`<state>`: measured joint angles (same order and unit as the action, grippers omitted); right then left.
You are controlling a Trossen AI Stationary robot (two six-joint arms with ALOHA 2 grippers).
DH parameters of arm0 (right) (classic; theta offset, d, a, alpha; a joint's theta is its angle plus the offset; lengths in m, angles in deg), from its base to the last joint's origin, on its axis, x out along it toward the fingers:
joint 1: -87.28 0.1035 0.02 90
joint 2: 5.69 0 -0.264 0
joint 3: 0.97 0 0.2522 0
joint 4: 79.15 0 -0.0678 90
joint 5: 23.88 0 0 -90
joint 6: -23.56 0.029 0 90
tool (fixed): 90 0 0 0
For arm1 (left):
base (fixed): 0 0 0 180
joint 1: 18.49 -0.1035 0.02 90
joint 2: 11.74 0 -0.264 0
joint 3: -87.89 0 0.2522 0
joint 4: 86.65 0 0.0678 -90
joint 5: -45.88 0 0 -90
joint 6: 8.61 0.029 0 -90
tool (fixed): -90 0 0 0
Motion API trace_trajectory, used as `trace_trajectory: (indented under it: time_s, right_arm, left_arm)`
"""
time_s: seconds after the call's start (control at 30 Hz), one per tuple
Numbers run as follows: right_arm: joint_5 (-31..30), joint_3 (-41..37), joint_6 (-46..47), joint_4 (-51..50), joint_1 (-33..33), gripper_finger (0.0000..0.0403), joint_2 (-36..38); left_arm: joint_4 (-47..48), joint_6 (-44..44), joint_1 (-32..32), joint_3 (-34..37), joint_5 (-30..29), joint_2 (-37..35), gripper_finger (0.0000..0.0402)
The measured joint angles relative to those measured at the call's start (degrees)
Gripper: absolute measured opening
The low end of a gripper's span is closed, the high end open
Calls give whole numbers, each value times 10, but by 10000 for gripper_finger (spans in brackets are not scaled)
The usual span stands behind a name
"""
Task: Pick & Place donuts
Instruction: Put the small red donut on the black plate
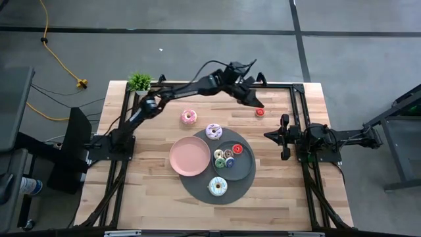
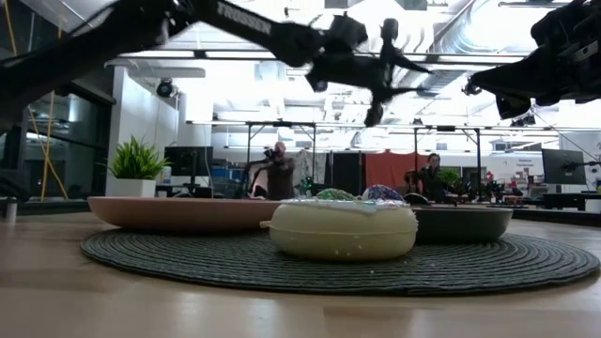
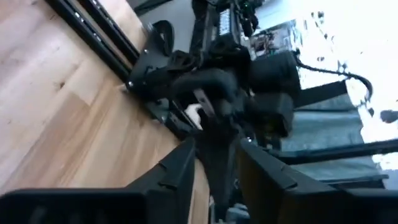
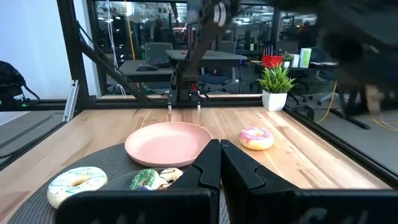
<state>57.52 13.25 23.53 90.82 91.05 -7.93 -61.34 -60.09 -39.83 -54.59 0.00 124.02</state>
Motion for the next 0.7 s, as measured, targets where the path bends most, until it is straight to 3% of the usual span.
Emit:
trace_trajectory:
  time_s: [0.47,0.7]
  right_arm:
    - [0,0,0,0,0,0,0]
    - [0,0,0,0,0,0,0]
  left_arm:
    - [4,319,-4,441,-148,-386,6]
    - [-2,368,-4,652,-290,-592,1]
